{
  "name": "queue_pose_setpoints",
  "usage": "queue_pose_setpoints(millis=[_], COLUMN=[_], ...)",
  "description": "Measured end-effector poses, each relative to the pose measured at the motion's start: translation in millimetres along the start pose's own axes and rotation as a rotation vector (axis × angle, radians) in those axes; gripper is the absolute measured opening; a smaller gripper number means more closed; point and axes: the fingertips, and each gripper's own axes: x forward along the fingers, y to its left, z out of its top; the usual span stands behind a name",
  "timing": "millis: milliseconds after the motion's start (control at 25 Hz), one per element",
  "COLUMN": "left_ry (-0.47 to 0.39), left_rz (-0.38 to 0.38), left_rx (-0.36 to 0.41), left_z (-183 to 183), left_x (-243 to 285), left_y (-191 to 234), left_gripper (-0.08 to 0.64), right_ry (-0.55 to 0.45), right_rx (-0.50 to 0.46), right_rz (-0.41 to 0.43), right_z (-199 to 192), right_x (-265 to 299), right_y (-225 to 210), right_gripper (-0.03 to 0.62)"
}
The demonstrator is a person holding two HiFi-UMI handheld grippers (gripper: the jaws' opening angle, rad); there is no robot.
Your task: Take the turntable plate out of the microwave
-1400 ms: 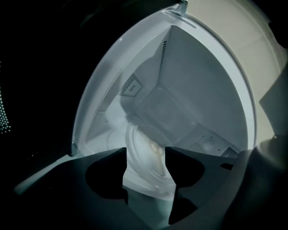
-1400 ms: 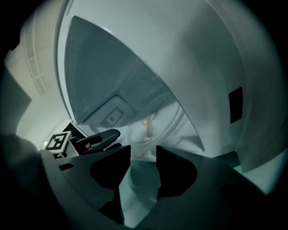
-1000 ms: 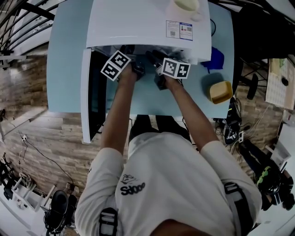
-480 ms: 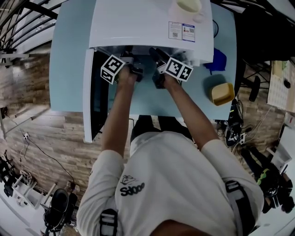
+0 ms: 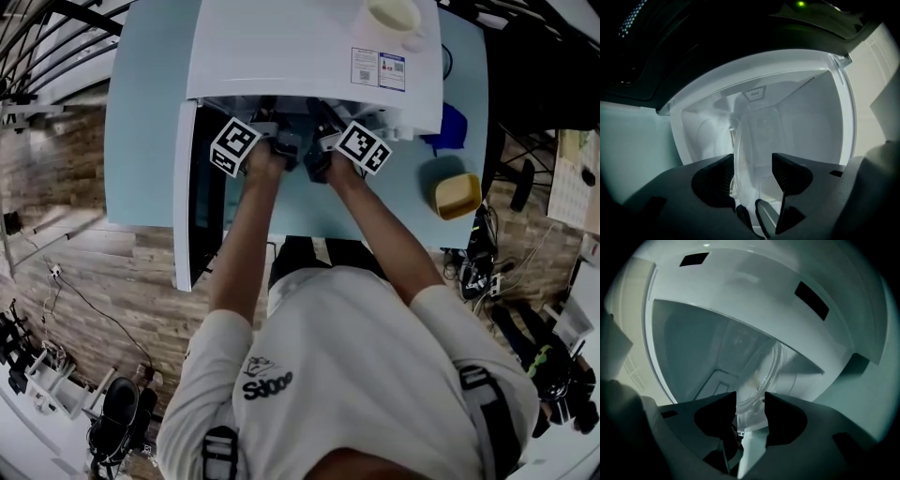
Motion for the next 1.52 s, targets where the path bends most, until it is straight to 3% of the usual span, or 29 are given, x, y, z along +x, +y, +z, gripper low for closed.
queue_pose_setpoints(millis=[240,440,880,1000,1160,1200,1360,1520], left_ry=[-0.004,0.003,0.023,0.065,0.145,0.151,0.160,0.153], left_rz=[-0.013,-0.017,0.029,0.045,0.081,0.073,0.090,0.070], left_rx=[0.006,0.013,0.005,0.033,0.077,0.068,0.021,-0.015], left_z=[1,-1,-12,-20,-38,-39,-41,-44], left_x=[-3,-2,-14,-15,-7,-4,0,-9], left_y=[-4,-5,16,19,22,20,24,24], left_gripper=[0.253,0.247,0.201,0.181,0.218,0.213,0.083,0.072], right_ry=[-0.020,-0.043,-0.077,-0.084,-0.083,-0.083,-0.075,-0.065], right_rx=[0.056,0.180,0.251,0.275,0.284,0.281,0.268,0.263], right_rz=[0.004,-0.018,0.070,0.087,0.105,0.111,0.125,0.126], right_z=[3,4,5,6,1,1,3,-1], right_x=[6,7,-5,-10,-14,-15,-15,-21], right_y=[0,-12,-8,-5,-5,-4,1,1], right_gripper=[0.156,0.049,0.031,0.029,0.028,0.028,0.028,0.029])
